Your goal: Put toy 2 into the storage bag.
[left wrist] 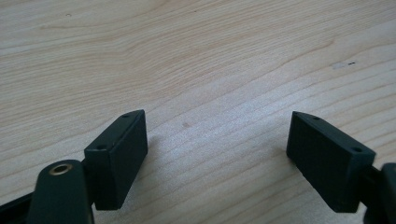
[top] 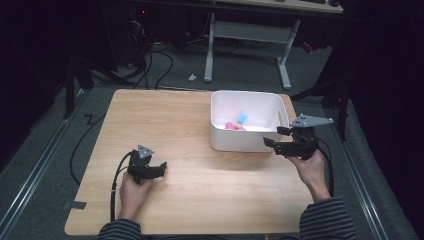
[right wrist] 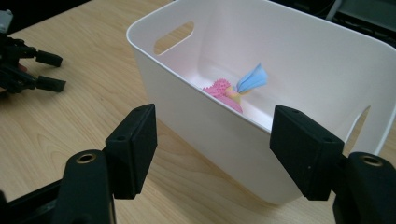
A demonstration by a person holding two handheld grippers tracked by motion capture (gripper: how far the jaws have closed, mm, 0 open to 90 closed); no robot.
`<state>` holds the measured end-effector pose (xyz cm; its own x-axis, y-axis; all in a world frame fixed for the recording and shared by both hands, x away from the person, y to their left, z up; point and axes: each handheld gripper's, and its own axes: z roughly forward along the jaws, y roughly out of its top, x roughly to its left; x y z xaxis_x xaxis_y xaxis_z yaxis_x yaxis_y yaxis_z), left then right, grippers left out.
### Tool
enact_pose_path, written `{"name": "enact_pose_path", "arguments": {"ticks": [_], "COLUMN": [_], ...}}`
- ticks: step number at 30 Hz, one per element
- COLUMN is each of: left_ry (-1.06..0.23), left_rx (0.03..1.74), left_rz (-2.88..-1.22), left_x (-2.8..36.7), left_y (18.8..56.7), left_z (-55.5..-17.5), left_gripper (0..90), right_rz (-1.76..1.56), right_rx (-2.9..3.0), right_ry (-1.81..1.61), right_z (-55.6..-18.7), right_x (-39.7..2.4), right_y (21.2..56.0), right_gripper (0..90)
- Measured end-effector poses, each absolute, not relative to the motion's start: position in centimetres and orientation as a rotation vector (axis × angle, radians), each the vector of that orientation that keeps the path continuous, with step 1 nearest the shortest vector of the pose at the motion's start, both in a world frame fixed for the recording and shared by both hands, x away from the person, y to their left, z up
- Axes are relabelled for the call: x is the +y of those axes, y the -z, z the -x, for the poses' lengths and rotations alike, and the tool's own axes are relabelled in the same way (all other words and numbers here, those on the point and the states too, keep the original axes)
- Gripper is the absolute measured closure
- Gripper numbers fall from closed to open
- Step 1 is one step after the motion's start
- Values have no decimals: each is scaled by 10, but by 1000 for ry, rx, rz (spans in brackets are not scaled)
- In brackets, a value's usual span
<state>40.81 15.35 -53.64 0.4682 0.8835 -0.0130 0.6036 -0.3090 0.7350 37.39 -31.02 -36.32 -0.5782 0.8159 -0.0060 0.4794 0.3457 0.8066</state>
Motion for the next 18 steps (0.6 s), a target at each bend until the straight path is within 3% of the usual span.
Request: {"name": "enact_pose_path", "arguments": {"ticks": [18], "left_ry": [-527], "left_rx": [1232], "left_rz": [-2035], "left_x": [153], "left_y": [536], "left_z": [-408], "left_gripper": [203], "right_rz": [-1168], "right_rx": [2136], "right_ry": [-1127], "right_z": [-327], "right_x": [-333], "right_y": [361], "right_gripper": [343]}}
